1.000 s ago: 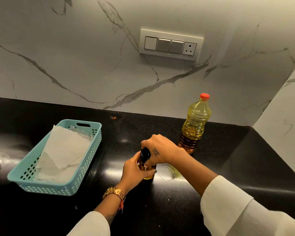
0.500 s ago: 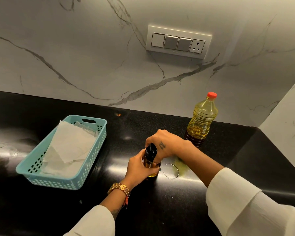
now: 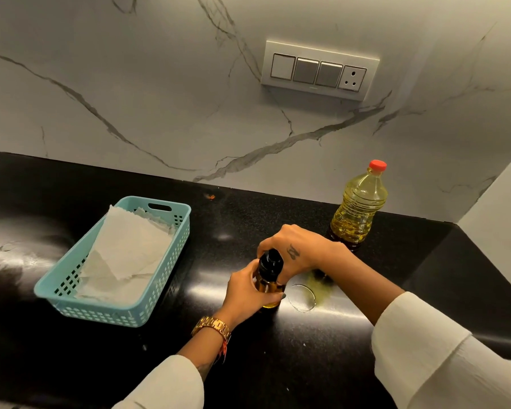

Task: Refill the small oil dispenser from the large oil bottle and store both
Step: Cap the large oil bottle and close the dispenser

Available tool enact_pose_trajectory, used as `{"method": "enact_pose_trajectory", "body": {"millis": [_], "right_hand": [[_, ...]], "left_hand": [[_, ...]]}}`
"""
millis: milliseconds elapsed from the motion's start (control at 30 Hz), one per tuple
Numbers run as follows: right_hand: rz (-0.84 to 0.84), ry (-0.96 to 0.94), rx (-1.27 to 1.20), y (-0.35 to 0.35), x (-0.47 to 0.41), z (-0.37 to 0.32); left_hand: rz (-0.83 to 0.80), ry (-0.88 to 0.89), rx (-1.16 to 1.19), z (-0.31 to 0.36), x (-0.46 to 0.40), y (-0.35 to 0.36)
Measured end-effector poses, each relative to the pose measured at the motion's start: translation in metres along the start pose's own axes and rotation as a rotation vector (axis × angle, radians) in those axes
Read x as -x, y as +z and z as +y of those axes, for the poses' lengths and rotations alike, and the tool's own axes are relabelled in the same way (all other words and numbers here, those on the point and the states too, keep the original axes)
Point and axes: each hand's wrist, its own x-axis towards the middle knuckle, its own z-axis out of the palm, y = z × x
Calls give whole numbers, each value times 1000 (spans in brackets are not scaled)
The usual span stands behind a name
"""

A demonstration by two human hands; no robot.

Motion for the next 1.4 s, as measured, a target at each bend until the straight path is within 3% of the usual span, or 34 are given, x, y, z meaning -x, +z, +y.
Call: {"method": "enact_pose_trajectory", "body": {"millis": [733, 1400], "right_hand": [[-38, -96, 61, -5, 0, 3], [7, 147, 42, 4, -5, -8]], "left_hand": [[-19, 9, -6, 0, -4, -1], [-27, 10, -9, -1, -3, -1]]}}
